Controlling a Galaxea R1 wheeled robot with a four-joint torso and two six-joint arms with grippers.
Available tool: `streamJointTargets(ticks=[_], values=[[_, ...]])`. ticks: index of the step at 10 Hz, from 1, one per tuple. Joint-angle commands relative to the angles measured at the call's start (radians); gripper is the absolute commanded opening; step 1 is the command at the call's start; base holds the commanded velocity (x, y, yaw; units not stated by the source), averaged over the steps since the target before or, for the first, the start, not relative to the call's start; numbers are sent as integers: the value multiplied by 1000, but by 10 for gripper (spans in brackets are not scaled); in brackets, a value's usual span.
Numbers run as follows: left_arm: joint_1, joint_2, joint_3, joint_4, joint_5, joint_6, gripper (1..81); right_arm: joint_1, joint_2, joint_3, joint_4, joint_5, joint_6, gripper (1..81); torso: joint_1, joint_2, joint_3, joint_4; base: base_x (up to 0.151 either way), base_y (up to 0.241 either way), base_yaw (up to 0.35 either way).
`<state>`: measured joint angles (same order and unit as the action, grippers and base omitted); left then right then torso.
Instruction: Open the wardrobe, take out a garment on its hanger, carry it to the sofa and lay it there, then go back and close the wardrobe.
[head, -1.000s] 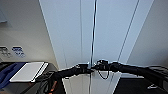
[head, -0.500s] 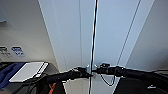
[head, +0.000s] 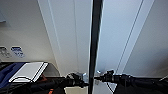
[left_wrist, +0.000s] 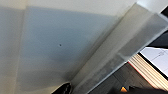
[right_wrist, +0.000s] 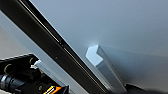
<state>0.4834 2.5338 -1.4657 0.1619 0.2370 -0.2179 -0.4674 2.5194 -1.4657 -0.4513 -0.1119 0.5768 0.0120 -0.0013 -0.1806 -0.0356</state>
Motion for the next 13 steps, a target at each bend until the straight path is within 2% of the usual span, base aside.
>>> streamJointTargets(ticks=[1,3,5,7,9,11,13], values=[[103,-292,533,40,-82,-8,811,-26,-70,326,-52,-15,40,811,0,0,0,0,0,0,0],[178,-431,642,92,-90,-8,811,-87,-237,462,-99,12,40,811,0,0,0,0,0,0,0],[256,-501,702,132,-129,-5,811,-150,-385,568,-131,113,40,811,0,0,0,0,0,0,0],[352,-623,762,195,-177,-6,811,-243,-531,653,-207,182,41,811,0,0,0,0,0,0,0],[474,-771,771,257,-298,-5,811,-335,-675,708,-265,267,41,811,1,0,0,0,0,0,0],[571,-889,782,315,-374,-5,811,-428,-792,704,-299,366,43,811,2,0,0,0,0,0,0],[715,-973,706,334,-518,-5,811,-501,-903,627,-293,393,57,811,0,-1,1,0,0,0,0]])
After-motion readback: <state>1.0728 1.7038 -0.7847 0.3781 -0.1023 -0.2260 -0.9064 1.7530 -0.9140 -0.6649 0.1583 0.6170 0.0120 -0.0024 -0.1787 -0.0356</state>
